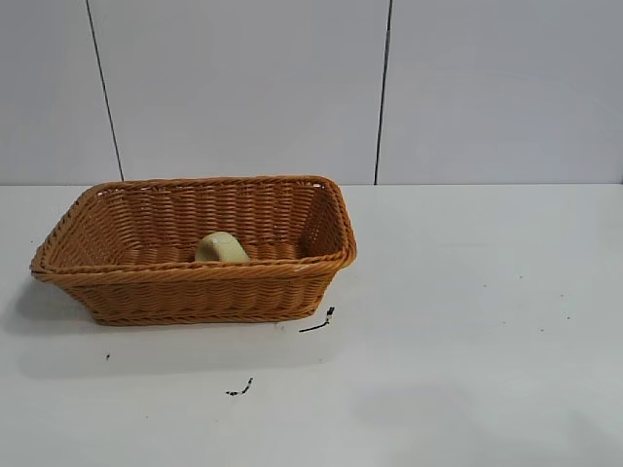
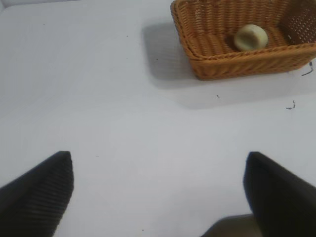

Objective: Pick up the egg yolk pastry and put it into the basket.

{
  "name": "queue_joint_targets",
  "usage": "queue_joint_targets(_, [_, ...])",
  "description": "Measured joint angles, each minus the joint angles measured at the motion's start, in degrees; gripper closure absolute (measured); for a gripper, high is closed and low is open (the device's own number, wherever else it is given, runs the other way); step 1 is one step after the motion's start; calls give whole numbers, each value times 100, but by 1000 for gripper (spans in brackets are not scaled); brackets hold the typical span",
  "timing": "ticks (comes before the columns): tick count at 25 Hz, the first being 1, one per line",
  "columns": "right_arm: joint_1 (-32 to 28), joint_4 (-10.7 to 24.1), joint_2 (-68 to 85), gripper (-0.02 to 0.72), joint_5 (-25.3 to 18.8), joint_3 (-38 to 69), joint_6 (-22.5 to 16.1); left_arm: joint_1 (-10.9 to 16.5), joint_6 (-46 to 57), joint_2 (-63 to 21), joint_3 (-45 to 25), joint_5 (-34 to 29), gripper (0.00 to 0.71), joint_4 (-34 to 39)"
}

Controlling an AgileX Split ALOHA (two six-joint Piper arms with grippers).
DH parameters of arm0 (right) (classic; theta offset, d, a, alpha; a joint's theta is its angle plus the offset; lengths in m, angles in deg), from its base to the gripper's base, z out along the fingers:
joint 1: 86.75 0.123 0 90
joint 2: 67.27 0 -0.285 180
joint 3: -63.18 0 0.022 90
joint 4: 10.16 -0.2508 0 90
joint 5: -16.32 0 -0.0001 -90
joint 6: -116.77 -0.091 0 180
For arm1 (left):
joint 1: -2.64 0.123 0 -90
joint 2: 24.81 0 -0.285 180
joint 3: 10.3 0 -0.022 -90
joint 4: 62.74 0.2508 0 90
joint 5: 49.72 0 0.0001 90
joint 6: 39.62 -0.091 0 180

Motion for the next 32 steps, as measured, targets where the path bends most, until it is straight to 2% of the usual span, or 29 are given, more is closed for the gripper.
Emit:
queue_joint_targets(3, [-59,0,0,10,0,0,0,0,0,0,0,0,14,0])
queue_joint_targets(9, [-591,-5,402,10,0,0,0,0,0,0,0,0,14,0])
queue_joint_targets(32, [-598,-30,748,10,-16,-5,0,0,0,0,0,0,14,0])
